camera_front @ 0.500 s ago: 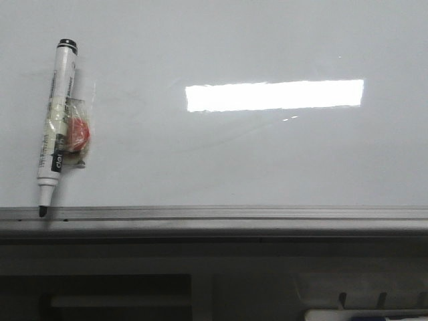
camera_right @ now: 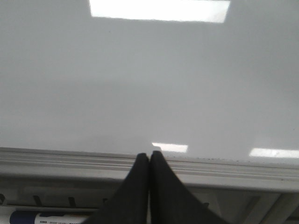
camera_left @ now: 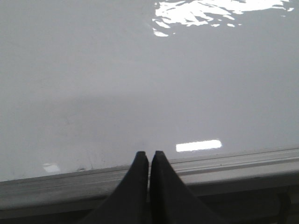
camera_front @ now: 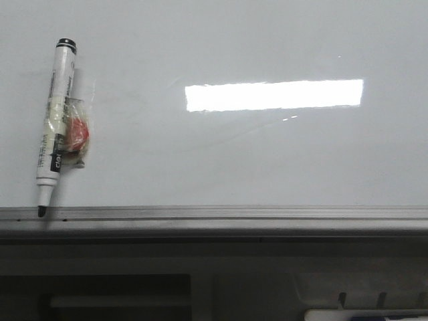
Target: Write number 3 on whiteboard
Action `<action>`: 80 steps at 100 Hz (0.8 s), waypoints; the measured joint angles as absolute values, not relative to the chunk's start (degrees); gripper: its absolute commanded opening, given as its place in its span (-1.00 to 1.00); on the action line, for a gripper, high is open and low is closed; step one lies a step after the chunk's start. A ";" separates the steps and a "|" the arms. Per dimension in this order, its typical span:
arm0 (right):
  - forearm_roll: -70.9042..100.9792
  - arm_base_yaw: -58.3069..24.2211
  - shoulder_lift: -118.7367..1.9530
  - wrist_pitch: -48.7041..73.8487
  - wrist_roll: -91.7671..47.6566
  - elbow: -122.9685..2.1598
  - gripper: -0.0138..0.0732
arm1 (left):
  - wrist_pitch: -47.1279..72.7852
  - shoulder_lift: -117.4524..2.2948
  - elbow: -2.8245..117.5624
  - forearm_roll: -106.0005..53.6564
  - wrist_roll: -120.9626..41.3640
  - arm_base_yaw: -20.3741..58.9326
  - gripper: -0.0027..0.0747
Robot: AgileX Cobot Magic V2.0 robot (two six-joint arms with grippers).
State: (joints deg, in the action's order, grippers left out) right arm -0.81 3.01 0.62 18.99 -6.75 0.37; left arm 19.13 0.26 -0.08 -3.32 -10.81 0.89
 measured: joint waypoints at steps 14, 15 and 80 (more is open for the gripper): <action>-0.81 3.01 0.62 18.99 -6.75 0.37 -0.79 | 19.13 0.26 -0.08 -3.32 -10.81 0.89 -0.99; -0.81 3.01 0.62 18.99 -6.75 0.37 -0.79 | 19.13 0.26 -0.08 -3.32 -10.81 0.89 -0.98; -1.49 3.01 0.62 18.22 -6.75 0.37 -0.79 | 19.13 0.26 -0.08 -3.32 -10.81 0.89 -0.98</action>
